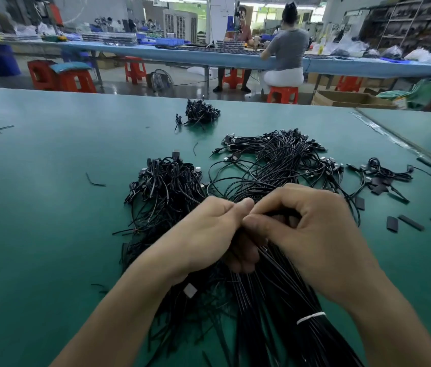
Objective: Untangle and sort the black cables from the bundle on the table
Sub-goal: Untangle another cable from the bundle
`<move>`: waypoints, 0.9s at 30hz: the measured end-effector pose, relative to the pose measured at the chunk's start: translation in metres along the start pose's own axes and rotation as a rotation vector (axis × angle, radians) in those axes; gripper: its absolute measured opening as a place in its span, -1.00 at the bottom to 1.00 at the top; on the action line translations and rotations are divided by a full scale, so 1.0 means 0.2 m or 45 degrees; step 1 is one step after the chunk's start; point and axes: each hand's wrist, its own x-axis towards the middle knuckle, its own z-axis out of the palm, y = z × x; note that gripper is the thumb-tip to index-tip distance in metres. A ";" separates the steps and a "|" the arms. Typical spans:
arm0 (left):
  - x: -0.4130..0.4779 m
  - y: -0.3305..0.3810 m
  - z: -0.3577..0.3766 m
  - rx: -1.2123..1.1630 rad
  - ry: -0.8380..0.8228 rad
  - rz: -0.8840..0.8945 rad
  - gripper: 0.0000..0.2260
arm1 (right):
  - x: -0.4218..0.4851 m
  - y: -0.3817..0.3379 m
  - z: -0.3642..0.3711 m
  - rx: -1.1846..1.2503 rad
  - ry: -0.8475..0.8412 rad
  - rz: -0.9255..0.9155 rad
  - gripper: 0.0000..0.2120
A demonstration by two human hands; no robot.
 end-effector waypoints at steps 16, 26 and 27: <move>0.00 -0.03 -0.03 -0.324 -0.240 -0.060 -0.54 | 0.01 0.06 -0.01 0.221 -0.254 0.106 -0.88; 0.02 -0.04 0.03 -0.620 -0.273 -0.250 -0.32 | 0.01 -0.02 0.07 0.035 0.162 -0.090 -0.87; 0.02 -0.04 0.03 -0.624 -0.292 -0.277 -0.27 | 0.01 -0.02 0.08 0.065 0.189 -0.097 -0.87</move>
